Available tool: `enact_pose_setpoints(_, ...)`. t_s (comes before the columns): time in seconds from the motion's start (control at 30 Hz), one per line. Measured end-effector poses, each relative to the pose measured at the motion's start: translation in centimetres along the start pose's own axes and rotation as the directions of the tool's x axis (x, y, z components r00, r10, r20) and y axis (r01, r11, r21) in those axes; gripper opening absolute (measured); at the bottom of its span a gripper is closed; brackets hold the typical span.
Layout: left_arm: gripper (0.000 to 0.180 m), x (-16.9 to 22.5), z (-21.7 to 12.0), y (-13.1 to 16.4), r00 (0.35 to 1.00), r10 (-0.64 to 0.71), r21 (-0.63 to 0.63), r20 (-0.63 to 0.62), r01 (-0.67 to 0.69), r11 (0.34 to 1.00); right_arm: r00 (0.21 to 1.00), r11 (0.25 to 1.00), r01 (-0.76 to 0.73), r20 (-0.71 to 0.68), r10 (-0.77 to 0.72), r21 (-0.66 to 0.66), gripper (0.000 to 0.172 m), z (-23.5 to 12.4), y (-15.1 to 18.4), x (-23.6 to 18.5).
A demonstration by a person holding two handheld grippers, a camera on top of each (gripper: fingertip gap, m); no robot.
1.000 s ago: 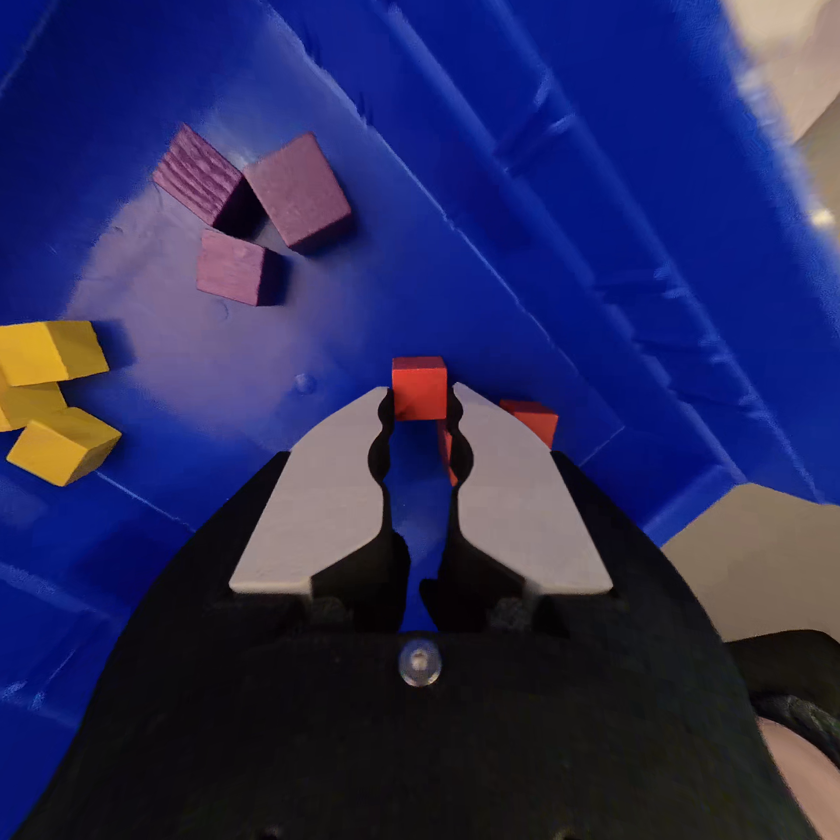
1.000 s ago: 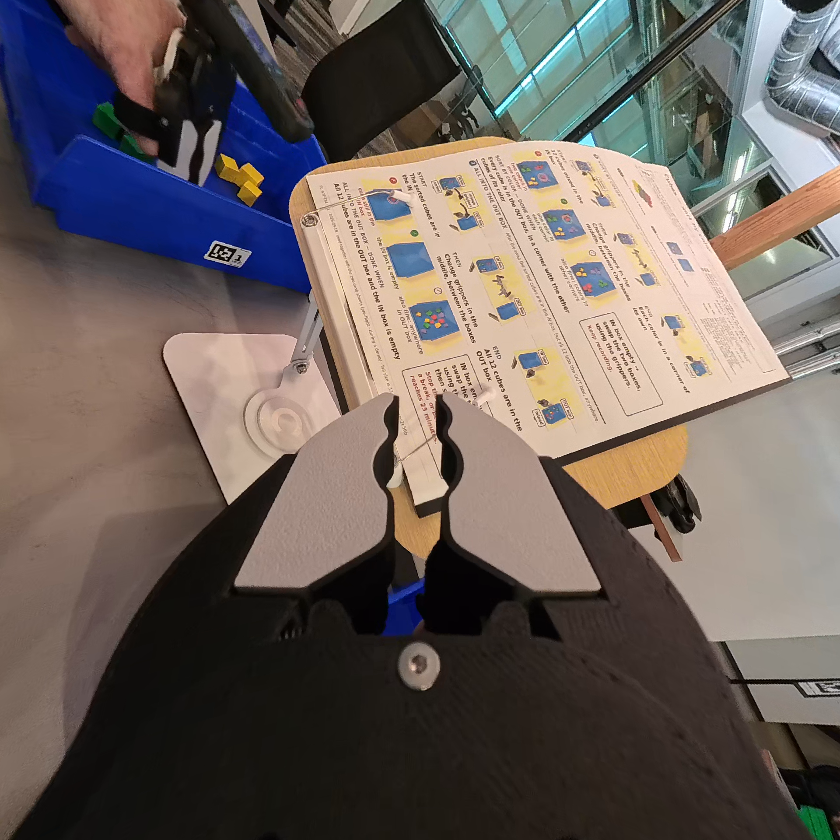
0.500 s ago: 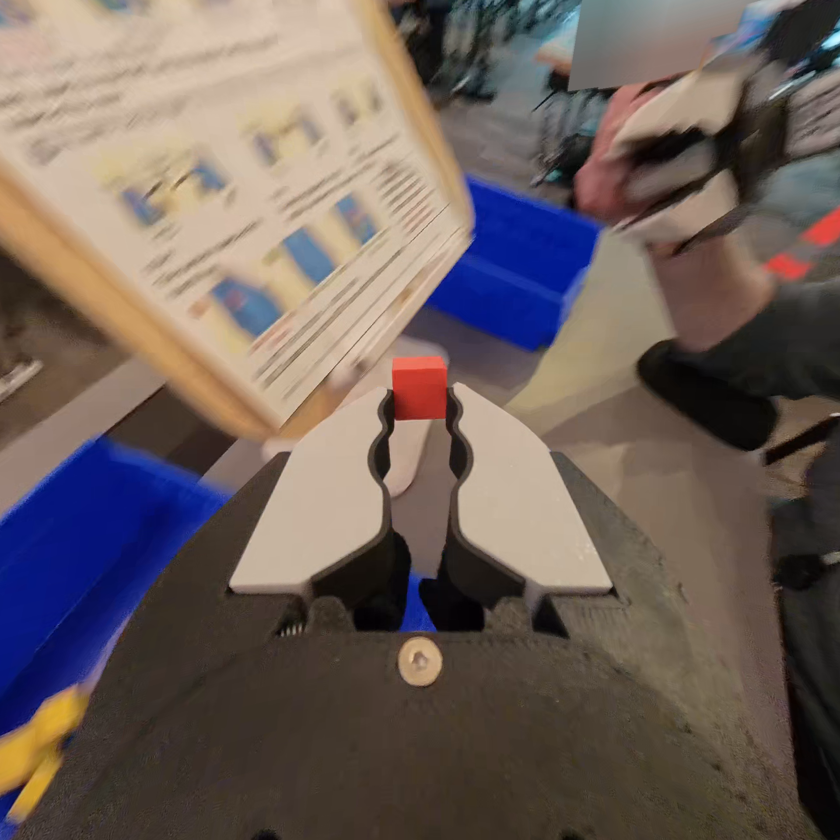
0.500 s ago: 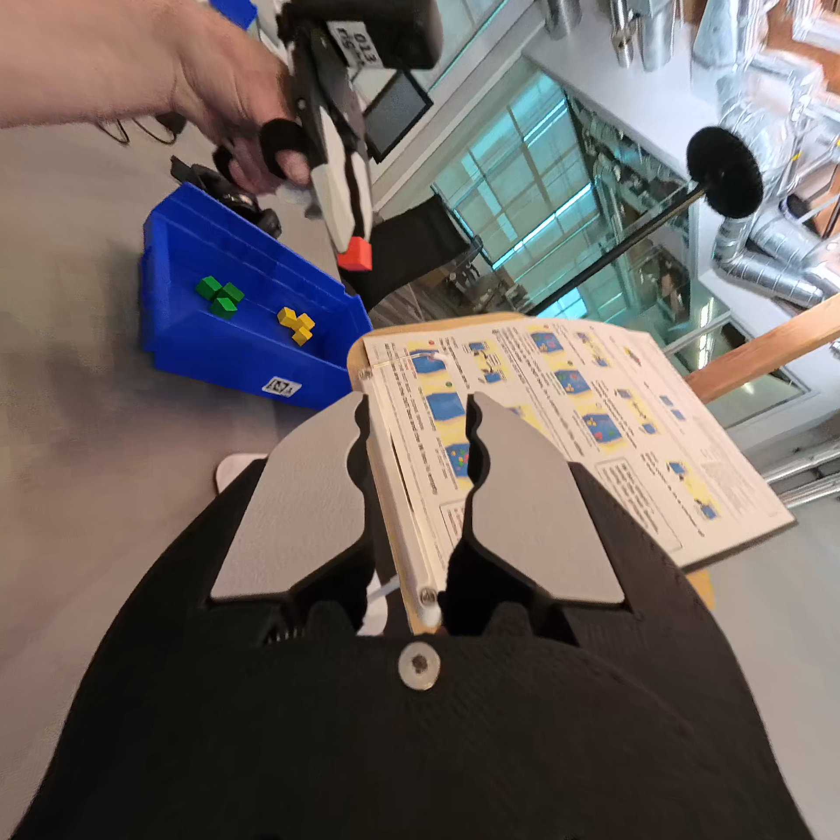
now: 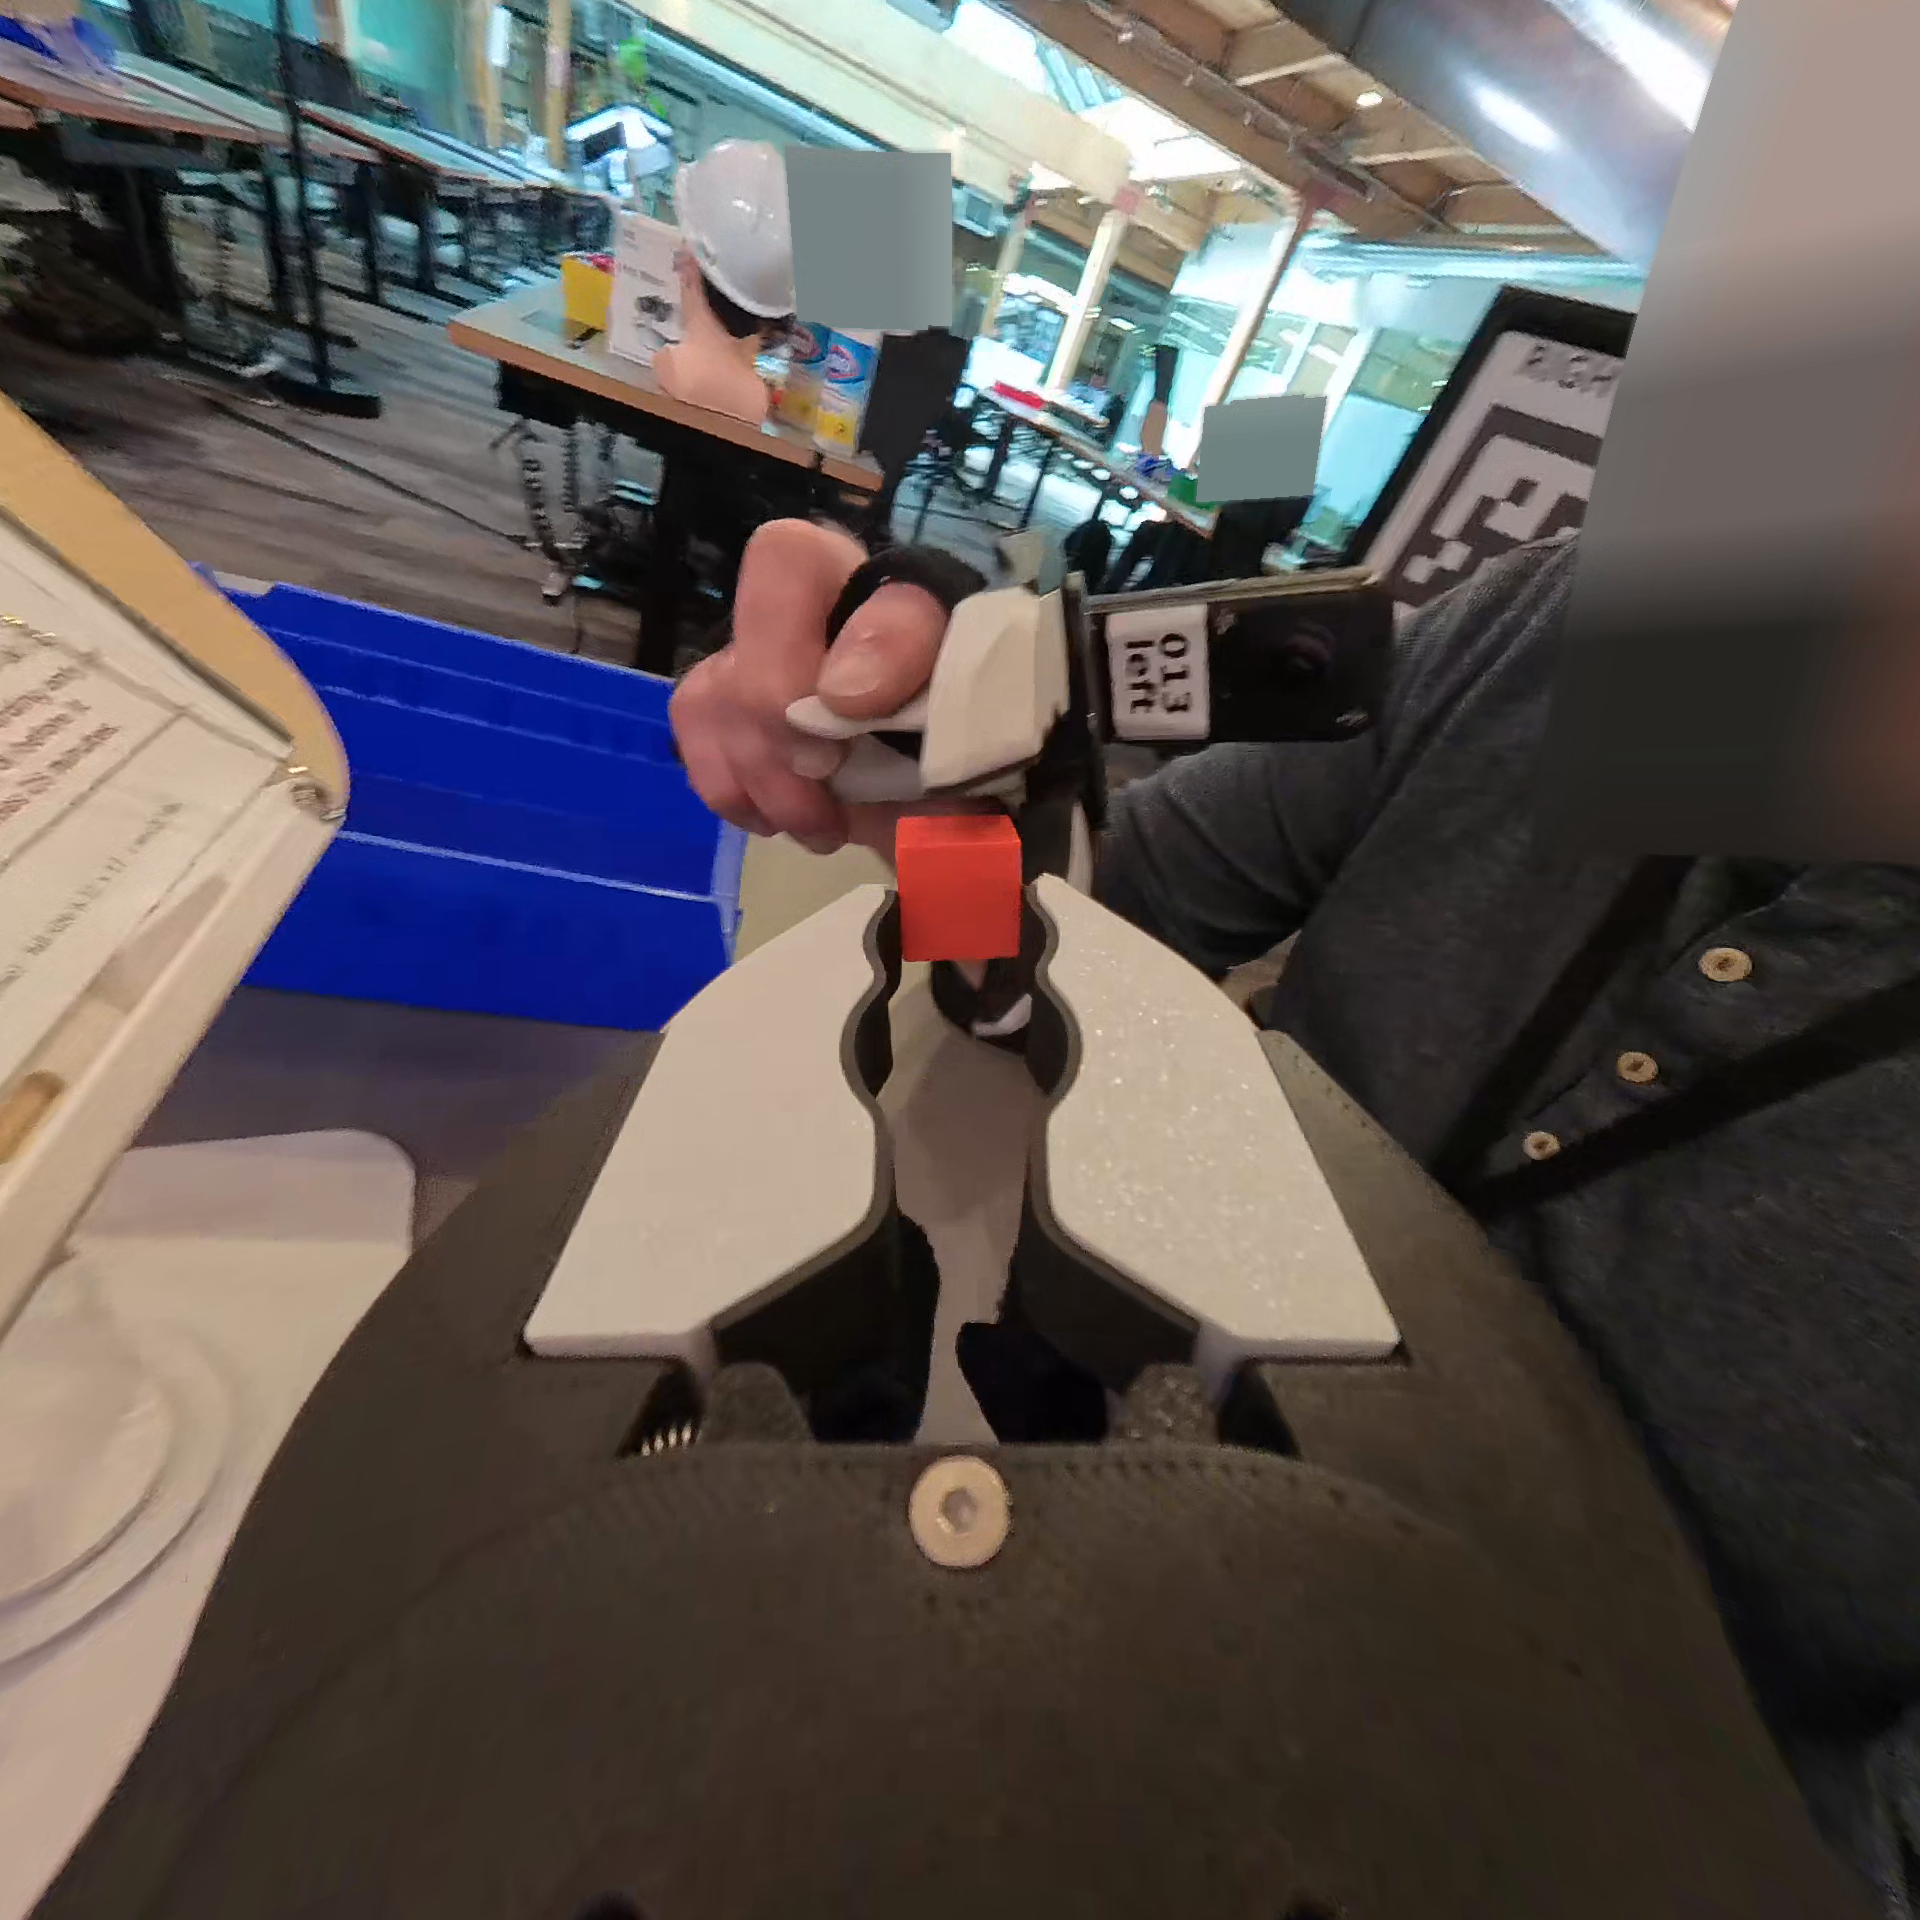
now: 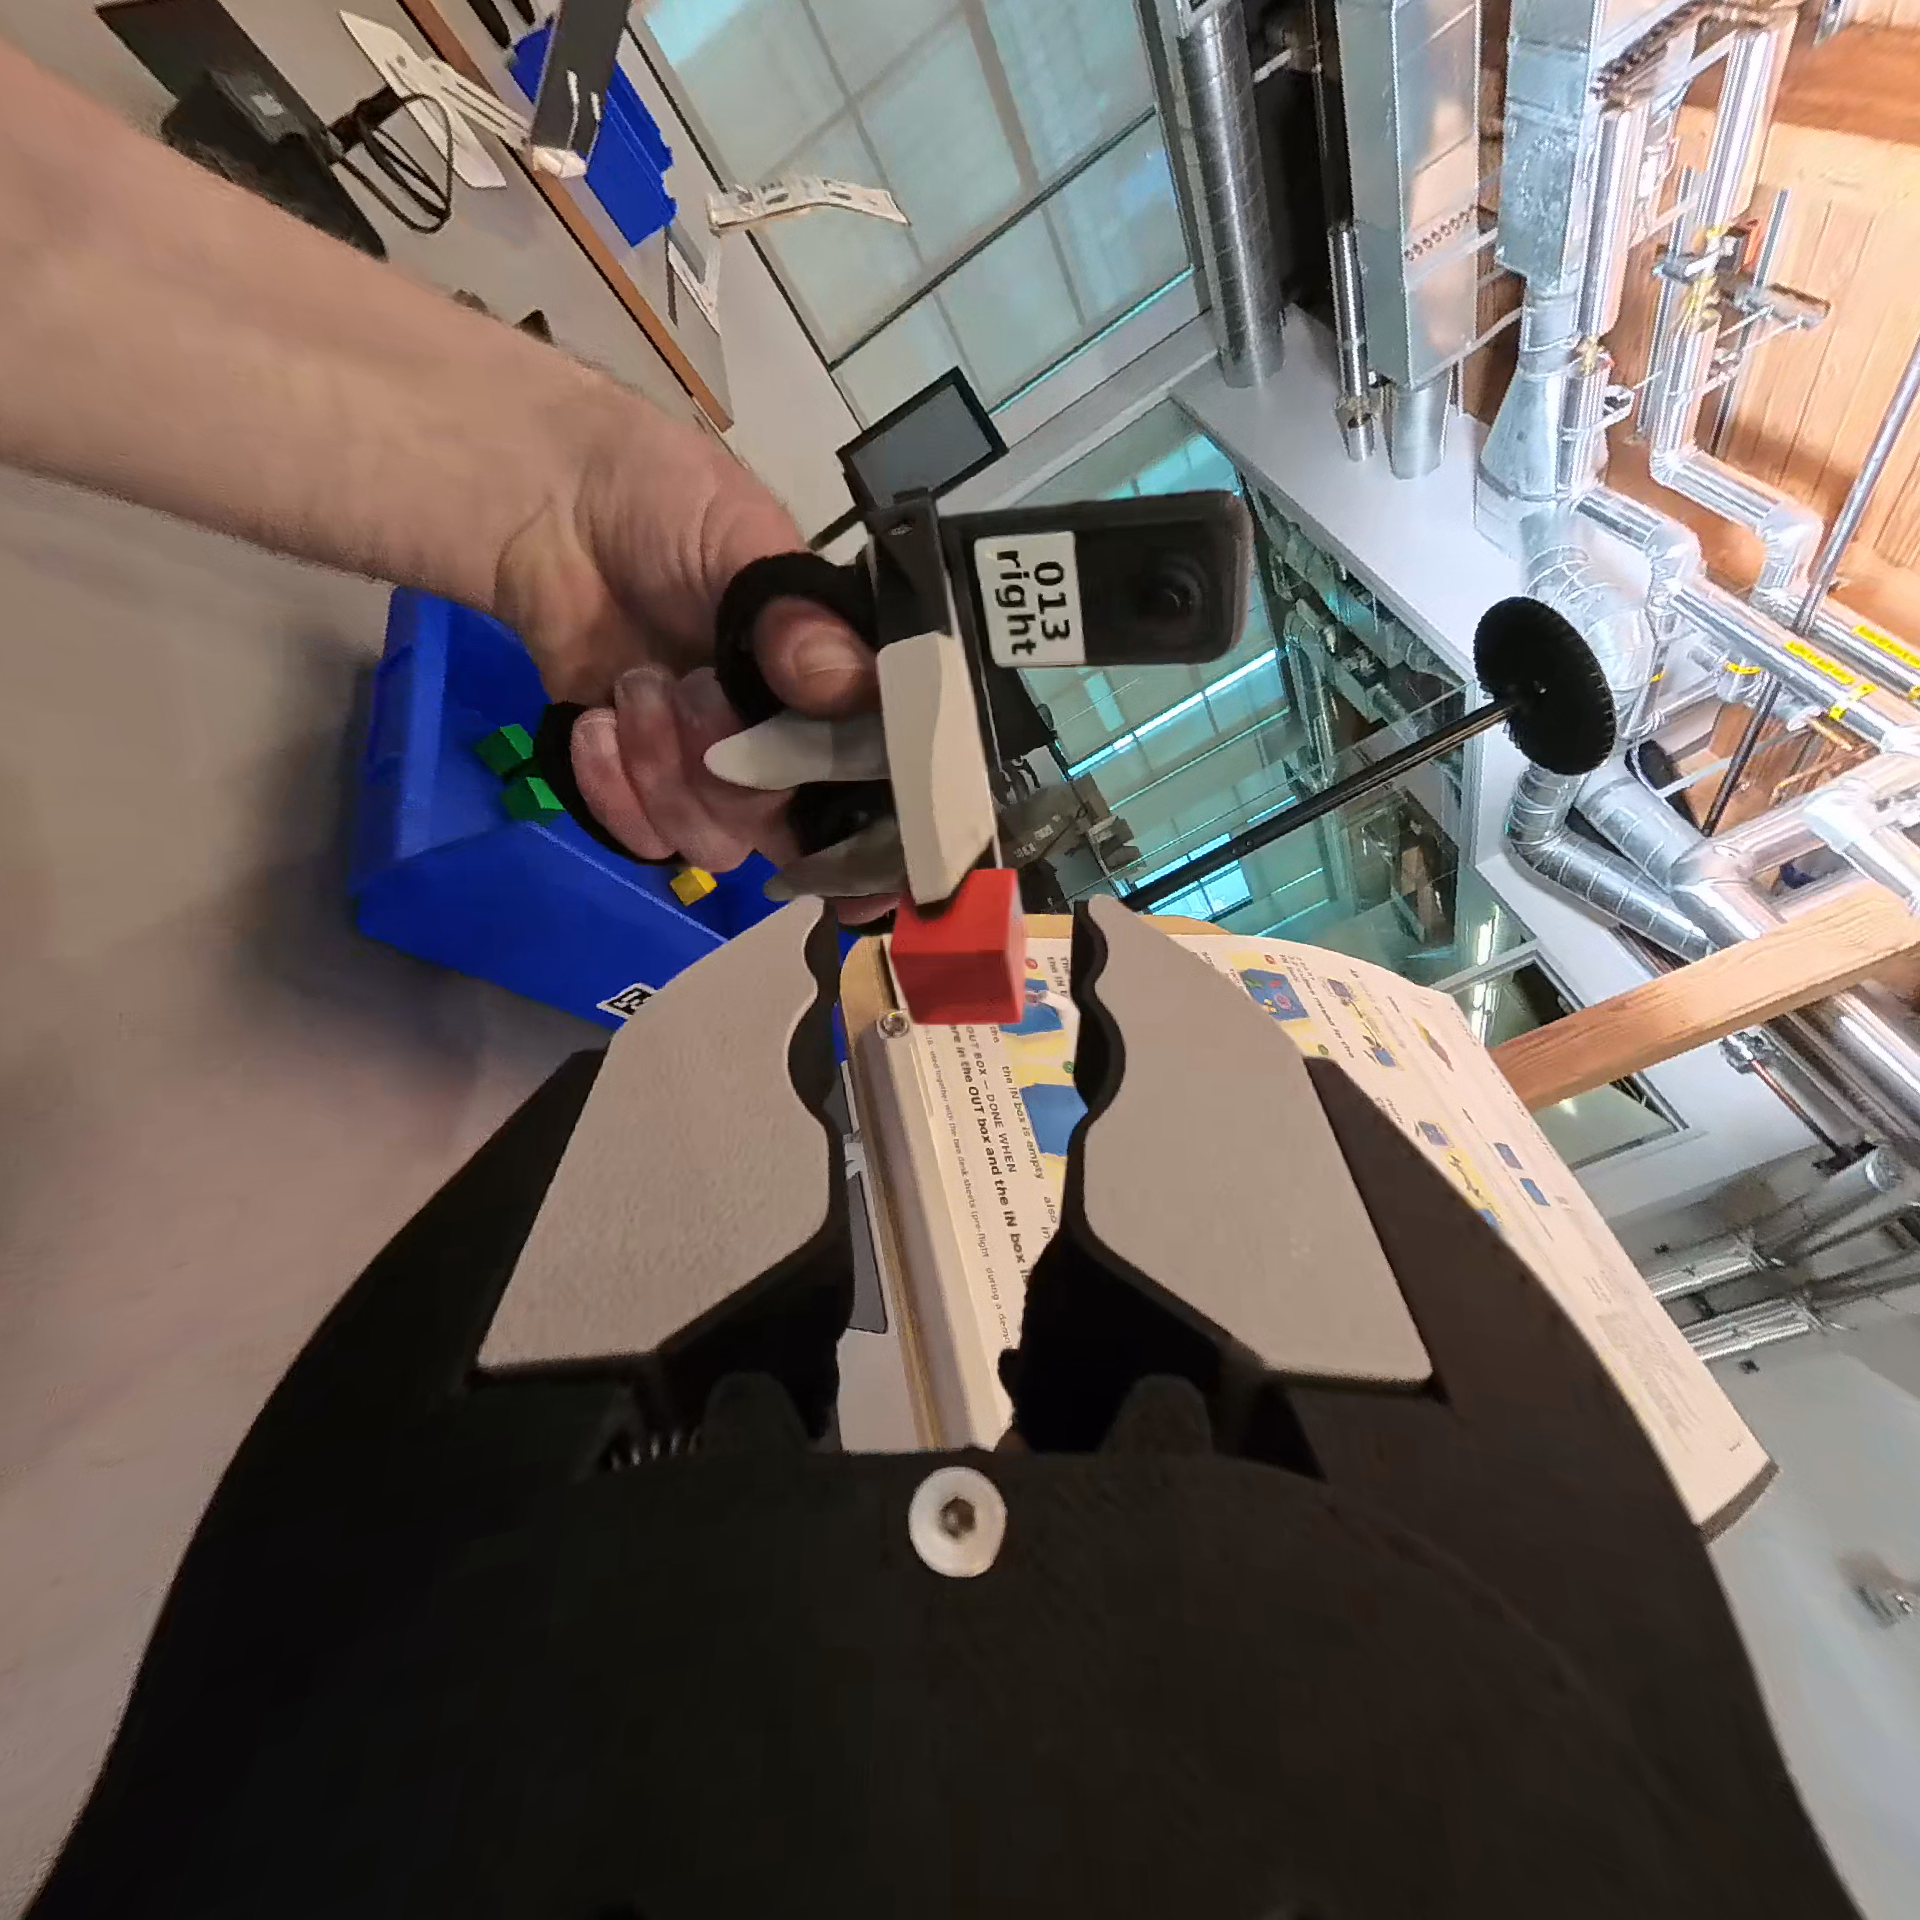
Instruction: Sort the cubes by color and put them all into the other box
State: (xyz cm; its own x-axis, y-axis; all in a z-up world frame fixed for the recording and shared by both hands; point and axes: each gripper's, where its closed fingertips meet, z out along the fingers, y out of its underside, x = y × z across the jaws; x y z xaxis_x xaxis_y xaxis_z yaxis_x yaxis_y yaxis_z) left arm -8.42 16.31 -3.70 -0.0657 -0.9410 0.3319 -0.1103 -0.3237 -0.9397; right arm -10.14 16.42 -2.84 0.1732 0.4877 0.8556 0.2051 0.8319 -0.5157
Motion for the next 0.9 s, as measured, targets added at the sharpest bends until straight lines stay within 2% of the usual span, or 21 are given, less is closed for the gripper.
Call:
enact_pose_setpoints(0.07, 0.022, 0.4, 0.6, 0.1, 1.000, 0.000, -0.001, -0.027, 0.000, 1.000, 0.999, 0.999, 0.036, 0.001, -0.036, -0.015, 0.040, 0.1, 0.2, -0.3)
enact_pose_setpoints(0.13, 0.022, 0.6, 0.8, 0.2, 0.999, -0.001, -0.004, -0.040, 0.001, 1.000, 0.999, 0.999, 0.051, -0.017, -0.052, -0.012, 0.026, 0.1, 0.2, -0.2)
enact_pose_setpoints(0.4, 0.022, 1.0, 0.8, -0.3, 0.997, -0.016, 0.033, -0.081, 0.019, 0.999, 0.996, 0.997, 0.080, -0.043, -0.081, -0.008, 0.023, -0.2, -0.4, 0.3)
enact_pose_setpoints(0.47, 0.031, 1.1, 0.4, -0.8, 0.999, -0.003, 0.048, -0.052, 0.005, 0.999, 0.997, 0.998, 0.058, -0.056, -0.058, -0.002, 0.023, -0.4, -0.4, 0.8)
enact_pose_setpoints(0.5, 0.037, 0.8, 0.0, -1.0, 1.000, 0.001, 0.045, -0.018, -0.001, 0.999, 0.996, 0.999, 0.049, -0.068, -0.049, -0.006, 0.023, -0.6, -0.3, 1.3)
enact_pose_setpoints(0.57, 0.034, 0.2, -1.2, -1.2, 0.997, 0.021, 0.031, 0.068, -0.023, 0.999, 0.995, 0.999, 0.048, -0.091, -0.050, -0.024, 0.023, -1.3, 0.4, 2.4)
enact_pose_setpoints(0.63, 0.006, 0.5, -2.9, -2.1, 0.992, 0.070, 0.060, 0.105, -0.076, 0.995, 0.989, 0.996, 0.043, -0.138, -0.054, -0.077, 0.023, -2.5, 1.7, 4.5)
enact_pose_setpoints(0.7, 0.001, -0.2, -5.2, -2.9, 0.971, 0.106, 0.074, 0.212, -0.124, 0.990, 0.978, 0.990, -0.007, -0.208, -0.024, -0.143, 0.023, -4.4, 3.4, 7.4)
enact_pose_setpoints(0.8, 0.000, -2.1, -9.2, -3.0, 0.903, 0.125, 0.041, 0.410, -0.156, 0.987, 0.949, 0.937, -0.161, -0.309, 0.061, -0.309, 0.023, -8.2, 8.6, 11.5)
enact_pose_setpoints(0.9, 0.000, -4.0, -13.6, -3.0, 0.806, 0.107, 0.043, 0.582, -0.162, 0.986, 0.907, 0.822, -0.358, -0.376, 0.192, -0.442, 0.023, -12.1, 15.1, 13.0)
